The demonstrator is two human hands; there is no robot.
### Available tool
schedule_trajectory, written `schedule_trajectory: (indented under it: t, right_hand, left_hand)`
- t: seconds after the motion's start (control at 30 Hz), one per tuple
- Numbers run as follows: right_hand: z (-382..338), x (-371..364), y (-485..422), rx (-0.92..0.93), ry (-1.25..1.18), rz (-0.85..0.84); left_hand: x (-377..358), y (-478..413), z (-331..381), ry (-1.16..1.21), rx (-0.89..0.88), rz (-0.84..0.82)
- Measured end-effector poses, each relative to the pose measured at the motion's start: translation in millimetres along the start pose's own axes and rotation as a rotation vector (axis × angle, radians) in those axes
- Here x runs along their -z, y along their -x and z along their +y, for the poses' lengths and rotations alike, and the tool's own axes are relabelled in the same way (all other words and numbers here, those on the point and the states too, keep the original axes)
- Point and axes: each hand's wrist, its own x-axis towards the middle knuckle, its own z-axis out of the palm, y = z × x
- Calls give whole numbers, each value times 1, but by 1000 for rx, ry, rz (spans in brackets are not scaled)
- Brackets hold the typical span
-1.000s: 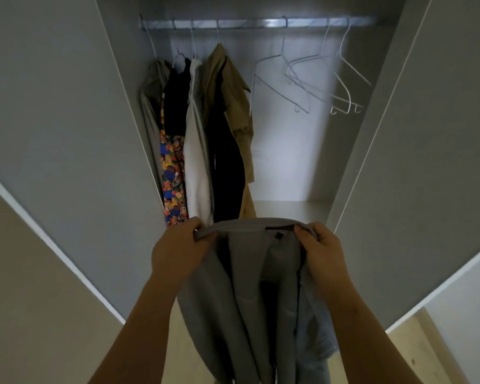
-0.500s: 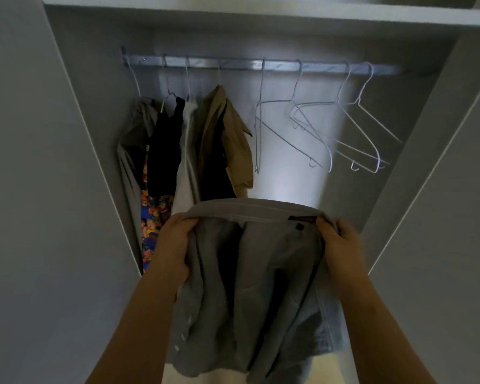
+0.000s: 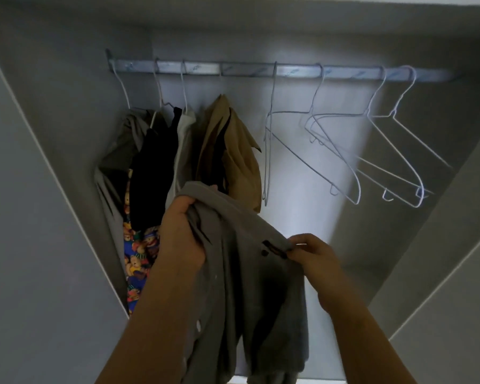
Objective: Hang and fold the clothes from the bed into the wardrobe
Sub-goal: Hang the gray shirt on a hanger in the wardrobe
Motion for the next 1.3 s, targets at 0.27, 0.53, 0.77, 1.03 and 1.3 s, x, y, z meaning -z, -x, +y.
schedule_trajectory:
  t: [0.27, 0.53, 0.77, 1.03, 1.3]
  right_hand:
    - [-30, 0, -94, 117, -25, -1]
    - [-62, -26, -150, 0, -173, -195]
    - [-75, -28, -175, -19, -360, -211]
    - [-81, -20, -198, 30, -328, -163]
    - [-79, -14, -195, 110, -290, -136]
  left_hand:
    - [-18, -72, -2, -57, -45, 65]
    - [-33, -97, -9, 2, -100, 166]
    - [-34, -112, -7, 53, -131, 210]
    - [-37, -130, -9, 52, -168, 242]
    - [-35, -142, -11, 47, -150, 234]
